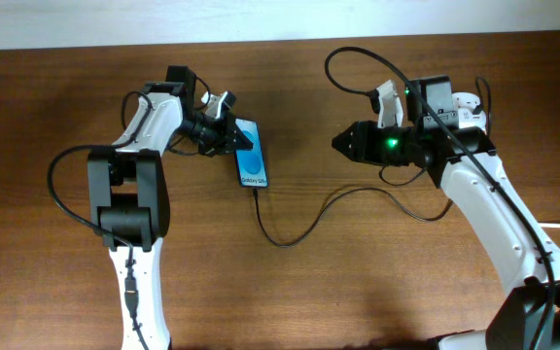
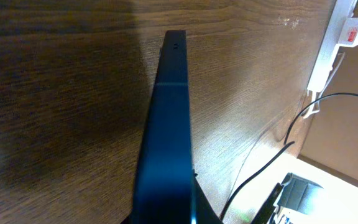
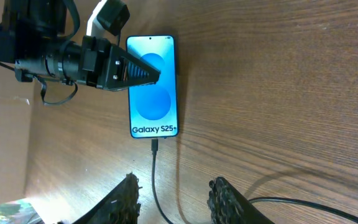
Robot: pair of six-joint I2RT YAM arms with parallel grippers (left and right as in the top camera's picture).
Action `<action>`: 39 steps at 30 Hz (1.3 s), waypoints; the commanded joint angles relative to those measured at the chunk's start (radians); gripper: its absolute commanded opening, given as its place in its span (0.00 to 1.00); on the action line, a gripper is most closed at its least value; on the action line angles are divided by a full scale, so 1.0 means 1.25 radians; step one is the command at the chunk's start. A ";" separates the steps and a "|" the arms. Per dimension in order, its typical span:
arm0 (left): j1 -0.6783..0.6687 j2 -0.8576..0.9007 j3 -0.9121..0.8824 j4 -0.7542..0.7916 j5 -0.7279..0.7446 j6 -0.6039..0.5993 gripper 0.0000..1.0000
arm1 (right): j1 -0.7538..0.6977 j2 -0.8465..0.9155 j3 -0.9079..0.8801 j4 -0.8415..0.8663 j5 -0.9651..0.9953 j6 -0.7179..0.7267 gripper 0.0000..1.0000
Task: Plug charger to phone and switch on socket
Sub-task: 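Release the plug and lower the phone flat with the left gripper, then move the right gripper to the power strip switch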
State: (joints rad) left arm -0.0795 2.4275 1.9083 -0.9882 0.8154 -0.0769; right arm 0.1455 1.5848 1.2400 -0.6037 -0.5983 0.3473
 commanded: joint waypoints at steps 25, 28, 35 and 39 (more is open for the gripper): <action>0.000 -0.050 0.201 -0.161 -0.528 -0.045 0.71 | -0.004 -0.025 0.016 -0.030 0.049 -0.064 0.40; 0.011 -0.130 0.268 -0.208 -0.528 -0.045 0.71 | -0.030 -0.035 0.060 -0.096 0.074 -0.087 0.39; 0.014 -0.332 0.286 -0.227 -0.528 -0.045 0.90 | -0.238 -0.092 0.169 -0.251 0.169 -0.114 0.34; 0.013 -0.348 0.286 -0.232 -0.527 -0.045 0.99 | -0.402 -0.108 0.176 -0.262 0.257 -0.113 0.35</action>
State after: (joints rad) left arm -0.0658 1.9949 2.2570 -1.2755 0.1638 -0.1322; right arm -0.2623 1.4635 1.4410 -0.9276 -0.3622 0.2218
